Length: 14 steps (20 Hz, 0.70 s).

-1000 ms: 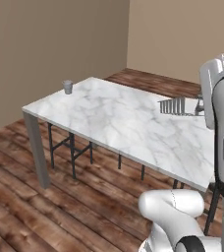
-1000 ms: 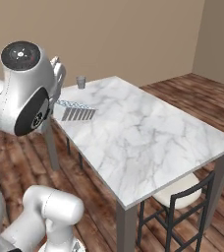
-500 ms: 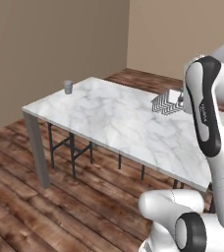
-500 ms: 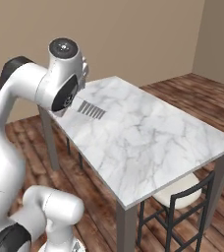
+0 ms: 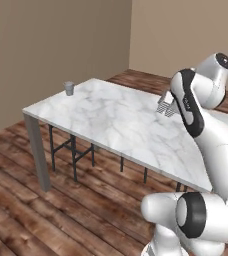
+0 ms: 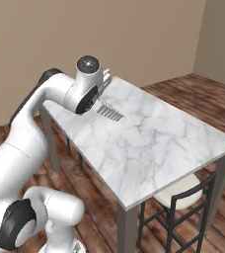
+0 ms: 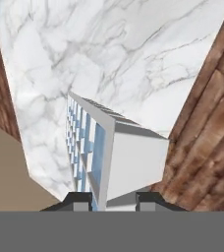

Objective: Open the freezer door, pick up the ice cube tray from the freezer, and place it on the dining counter.

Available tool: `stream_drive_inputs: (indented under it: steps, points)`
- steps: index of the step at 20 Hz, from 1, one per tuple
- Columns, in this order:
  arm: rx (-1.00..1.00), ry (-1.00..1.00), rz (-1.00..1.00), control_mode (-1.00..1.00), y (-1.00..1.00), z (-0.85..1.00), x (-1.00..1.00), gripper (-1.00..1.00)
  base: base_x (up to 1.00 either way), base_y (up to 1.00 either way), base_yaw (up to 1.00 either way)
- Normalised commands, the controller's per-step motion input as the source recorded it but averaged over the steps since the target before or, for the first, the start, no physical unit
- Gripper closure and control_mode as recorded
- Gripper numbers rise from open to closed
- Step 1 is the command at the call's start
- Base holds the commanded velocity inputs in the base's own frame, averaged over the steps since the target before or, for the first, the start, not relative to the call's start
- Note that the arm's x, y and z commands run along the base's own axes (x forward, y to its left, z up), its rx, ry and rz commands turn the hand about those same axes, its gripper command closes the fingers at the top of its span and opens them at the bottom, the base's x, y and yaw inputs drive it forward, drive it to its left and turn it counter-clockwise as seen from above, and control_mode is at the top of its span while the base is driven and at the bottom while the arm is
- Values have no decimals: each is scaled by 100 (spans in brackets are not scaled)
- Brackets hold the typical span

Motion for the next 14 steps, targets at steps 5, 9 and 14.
stream_drive_inputs:
  steps: [5, 9, 14]
  points:
    - [0, 0, -23, -100, -14, -44, 96, 100, 0, 0, 0]
    - [0, 0, -24, -100, -5, -34, 67, 100, 0, 0, 0]
    - [0, 1, -22, -100, -11, -25, 44, 100, 0, 0, 0]
